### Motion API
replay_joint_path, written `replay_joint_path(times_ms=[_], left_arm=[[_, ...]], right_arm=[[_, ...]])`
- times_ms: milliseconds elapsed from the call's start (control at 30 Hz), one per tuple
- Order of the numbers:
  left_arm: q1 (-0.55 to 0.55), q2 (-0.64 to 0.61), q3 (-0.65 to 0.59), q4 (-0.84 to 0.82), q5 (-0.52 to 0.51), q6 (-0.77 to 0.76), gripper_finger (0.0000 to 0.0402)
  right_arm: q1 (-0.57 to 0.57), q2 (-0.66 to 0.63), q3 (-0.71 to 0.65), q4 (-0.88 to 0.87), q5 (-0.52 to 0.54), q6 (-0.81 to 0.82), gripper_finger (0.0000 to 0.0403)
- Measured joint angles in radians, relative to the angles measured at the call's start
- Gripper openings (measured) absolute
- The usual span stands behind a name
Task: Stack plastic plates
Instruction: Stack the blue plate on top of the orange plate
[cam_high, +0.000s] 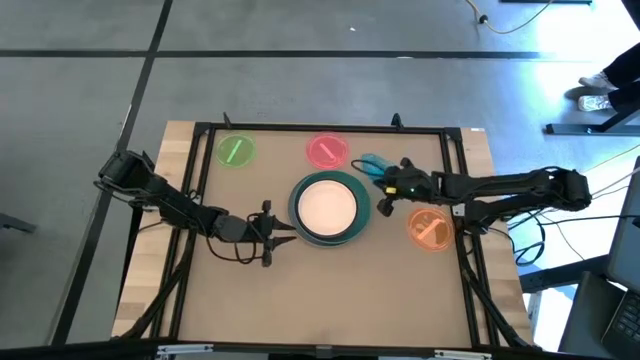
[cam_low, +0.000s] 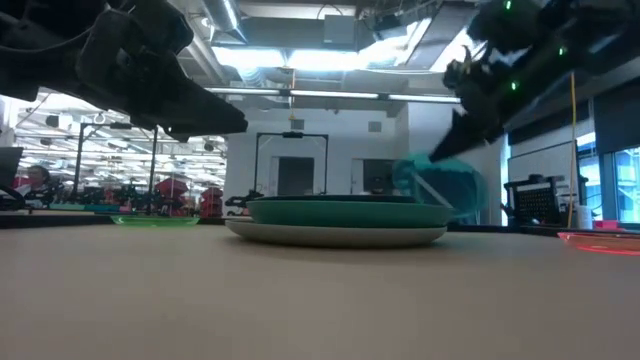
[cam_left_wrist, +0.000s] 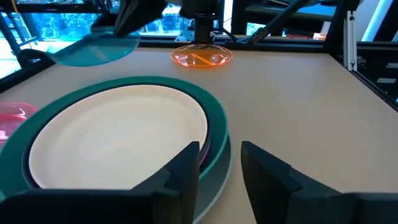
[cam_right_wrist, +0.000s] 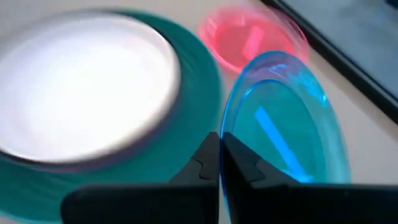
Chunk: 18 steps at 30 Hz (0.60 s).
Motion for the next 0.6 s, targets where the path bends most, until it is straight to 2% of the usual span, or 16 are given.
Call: replay_joint_path(times_ms=[133,267,433,600], left_arm=[[0.000,0.000,0.000,-0.001,0.000,0.000,0.0112],[0.000,0.000,0.000,-0.001,0.000,0.000,0.0111],[0.000,0.000,0.000,-0.001,0.000,0.000,0.0112],[0.000,0.000,0.000,-0.001,0.000,0.000,0.0112]], right_arm=[[0.071,0.000,0.041,0.038,0.001,0.001,0.0002],[0.130,0.000,0.049,0.151,-0.006,-0.004,0.0001],[0.187,0.025,0.049,0.289,-0.082,-0.025,0.0002],[0.223,0.121,0.049,0.445,-0.154,-0.072,0.0002]])
